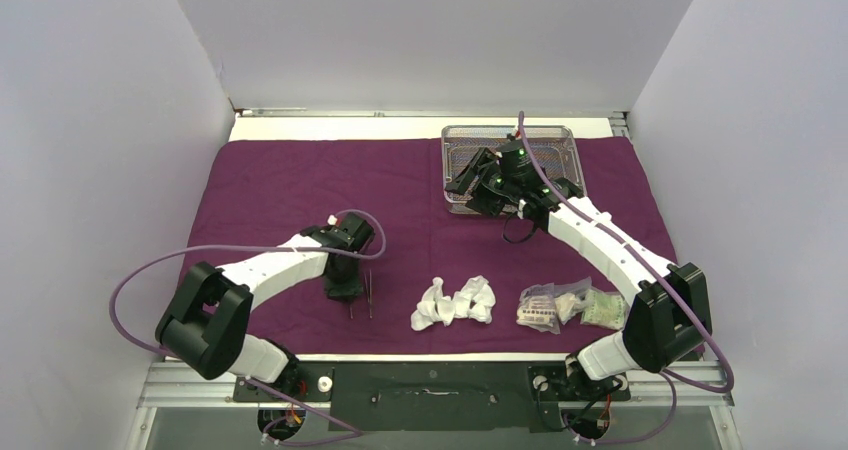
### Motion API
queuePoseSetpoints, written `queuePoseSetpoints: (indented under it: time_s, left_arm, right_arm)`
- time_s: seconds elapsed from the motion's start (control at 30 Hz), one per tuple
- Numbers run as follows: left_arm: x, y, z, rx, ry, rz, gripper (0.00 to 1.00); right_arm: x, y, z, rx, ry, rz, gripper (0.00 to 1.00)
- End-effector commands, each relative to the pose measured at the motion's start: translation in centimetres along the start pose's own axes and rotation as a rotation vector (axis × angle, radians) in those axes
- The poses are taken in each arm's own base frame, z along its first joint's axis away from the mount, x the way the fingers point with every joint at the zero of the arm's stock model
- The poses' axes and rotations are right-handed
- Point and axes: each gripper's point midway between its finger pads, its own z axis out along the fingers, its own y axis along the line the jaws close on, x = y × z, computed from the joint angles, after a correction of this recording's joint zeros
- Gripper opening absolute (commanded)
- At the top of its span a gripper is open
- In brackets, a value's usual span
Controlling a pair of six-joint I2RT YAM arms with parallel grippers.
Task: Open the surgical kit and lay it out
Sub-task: Place the medical item in the surgical kit, then pick up the medical item from the container.
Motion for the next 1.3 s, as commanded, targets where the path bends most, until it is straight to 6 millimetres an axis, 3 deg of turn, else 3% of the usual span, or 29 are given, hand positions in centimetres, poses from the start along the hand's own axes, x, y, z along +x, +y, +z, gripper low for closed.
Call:
queuePoseSetpoints:
  time_s: [0.0, 0.2, 0.37, 0.47, 0.83, 1.1, 1.27]
  left_arm:
    - [-1.8, -0.5, -2.1, 0.015, -0.059, -0.002, 0.24]
    - [-3.8, -1.6, -4.9, 0.084, -0.123, 0.007, 0.38]
    - [-6.0, -1.2, -6.9, 0.101, -0.182, -0.038, 0.45]
    - [-7.0, -0.5, -7.2, 0.118, -0.205, -0.093, 0.48]
    - [-9.8, 3.1, -3.6, 0.219, -0.151, -0.375, 0.4]
    - [-10.2, 5.7, -1.0, 0.196, -0.108, -0.498, 0.35]
    - [-8.9, 7.7, 0.7, 0.118, -0.076, -0.554, 0.33]
  right_arm:
    - [-1.0, 1.2, -0.9, -0.042, -0.035, 0.0, 0.59]
    - [-1.4, 1.1, -1.1, -0.037, -0.048, -0.006, 0.59]
    - [-2.3, 0.6, -1.6, -0.006, -0.081, -0.028, 0.6]
    - [-3.5, -0.1, -2.1, 0.033, -0.118, -0.054, 0.6]
    - [-7.9, -3.8, -3.6, 0.2, -0.223, -0.127, 0.6]
    - [-10.1, -5.9, -3.5, 0.278, -0.228, -0.129, 0.6]
    - [-12.3, -7.7, -2.8, 0.323, -0.245, -0.109, 0.6]
